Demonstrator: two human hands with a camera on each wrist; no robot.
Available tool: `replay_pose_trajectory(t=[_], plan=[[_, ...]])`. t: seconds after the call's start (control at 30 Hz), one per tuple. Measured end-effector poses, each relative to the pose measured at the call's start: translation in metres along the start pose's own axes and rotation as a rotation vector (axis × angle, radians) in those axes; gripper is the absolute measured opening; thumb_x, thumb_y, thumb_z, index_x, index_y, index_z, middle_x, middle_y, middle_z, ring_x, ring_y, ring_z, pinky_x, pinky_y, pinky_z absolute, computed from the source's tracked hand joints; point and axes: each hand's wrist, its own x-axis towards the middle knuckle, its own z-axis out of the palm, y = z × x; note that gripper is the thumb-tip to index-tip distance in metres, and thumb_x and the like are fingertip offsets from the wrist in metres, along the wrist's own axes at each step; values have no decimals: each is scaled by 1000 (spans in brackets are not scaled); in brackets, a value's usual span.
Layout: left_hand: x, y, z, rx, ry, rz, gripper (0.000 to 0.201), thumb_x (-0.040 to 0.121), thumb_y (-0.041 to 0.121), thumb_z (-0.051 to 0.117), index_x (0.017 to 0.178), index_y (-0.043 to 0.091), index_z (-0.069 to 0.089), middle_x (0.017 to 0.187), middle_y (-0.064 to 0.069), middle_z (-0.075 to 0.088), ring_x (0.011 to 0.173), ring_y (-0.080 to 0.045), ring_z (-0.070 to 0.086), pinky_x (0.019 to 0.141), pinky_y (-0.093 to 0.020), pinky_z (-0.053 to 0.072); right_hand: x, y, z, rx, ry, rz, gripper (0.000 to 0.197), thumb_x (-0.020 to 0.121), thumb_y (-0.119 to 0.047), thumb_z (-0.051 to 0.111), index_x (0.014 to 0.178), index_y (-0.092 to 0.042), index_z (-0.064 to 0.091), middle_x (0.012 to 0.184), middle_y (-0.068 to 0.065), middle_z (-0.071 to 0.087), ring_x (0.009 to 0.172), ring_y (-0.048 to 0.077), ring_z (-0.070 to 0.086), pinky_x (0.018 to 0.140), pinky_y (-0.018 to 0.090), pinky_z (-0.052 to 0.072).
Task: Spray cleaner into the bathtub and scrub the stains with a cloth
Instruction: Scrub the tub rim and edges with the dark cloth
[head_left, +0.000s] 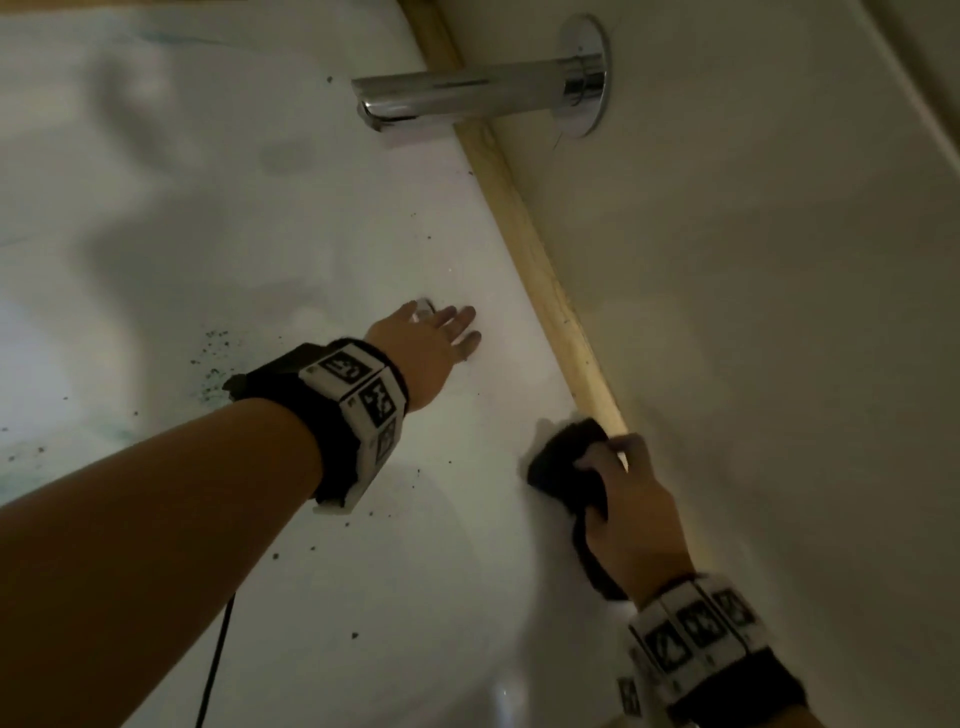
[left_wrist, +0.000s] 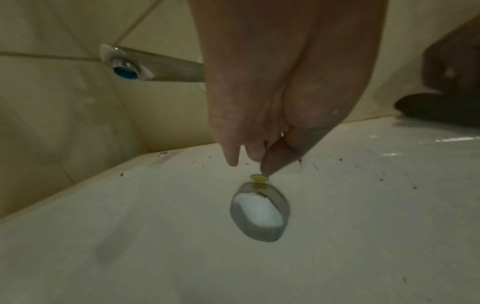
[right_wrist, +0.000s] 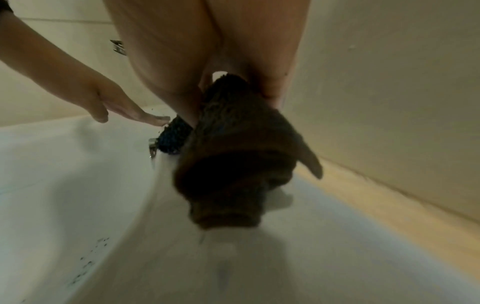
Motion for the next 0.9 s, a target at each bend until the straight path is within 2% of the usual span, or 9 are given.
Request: replay_pose_trajectory(t=[0.1,0.17,0.3,0.37,0.47,0.53,0.63,0.77,0.9], plan=[[-2,-2,7,-45,13,15,62,97,2,20,150,19,-8,156,-2,-18,145,-15,-6,118,-41,5,-29,-10,19,23,26,63,32,72,-1,64,103,-9,63,113,11,51,70,30,62,65,29,49],[-2,-2,8,-69,33,21,63,96,2,20,150,20,-7,156,-1,-17,145,-15,-8,118,-41,5,-40,-25,32,88,-7,57,36,62,-1,72,95,-12,65,105,9,55,65,23,63,64,18,44],[-11,-6,19,-134,70,25,68,93,1,26,150,25,-3,157,3,-14,144,-14,-10,118,-39,0,-43,-64,66,178,-87,-122,27,69,-9,51,90,-22,62,105,-3,51,74,12,58,70,11,42],[-19,-14,37,-279,102,-45,74,91,-1,33,149,26,-4,156,6,-12,144,-11,-13,118,-37,-3,-37,-76,68,298,2,-114,25,64,-9,52,82,-26,59,98,-8,51,65,12,60,70,10,45],[-34,-25,69,-422,114,-129,78,90,-4,34,149,27,-6,156,8,-14,143,-10,-16,118,-35,-5,-16,-67,39,352,229,-6,29,69,-7,53,90,-24,63,104,-1,53,64,23,62,60,26,52],[-39,-23,84,-478,102,-133,82,87,-8,33,149,28,-7,155,9,-16,142,-9,-17,117,-34,-6,-1,-51,20,213,312,68,29,75,1,57,98,-14,66,114,8,51,70,28,61,62,27,49],[-35,-13,93,-589,140,-136,84,85,-10,32,149,28,-7,155,10,-15,142,-6,-15,116,-32,-6,20,-37,10,93,177,157,35,82,0,56,115,-11,59,130,8,40,86,25,58,77,20,42],[-26,-3,94,-734,190,-147,81,86,-8,33,149,28,-3,155,12,-10,142,-4,-12,117,-32,-3,59,-60,3,115,247,59,34,86,-5,52,119,-12,58,133,9,39,95,26,56,85,21,42],[-26,-5,101,-850,229,-163,79,86,-10,34,149,26,3,156,12,-2,143,-3,-5,116,-26,0,135,-97,-21,78,277,-156,43,86,-4,46,126,-18,56,131,12,43,112,28,48,86,27,38]])
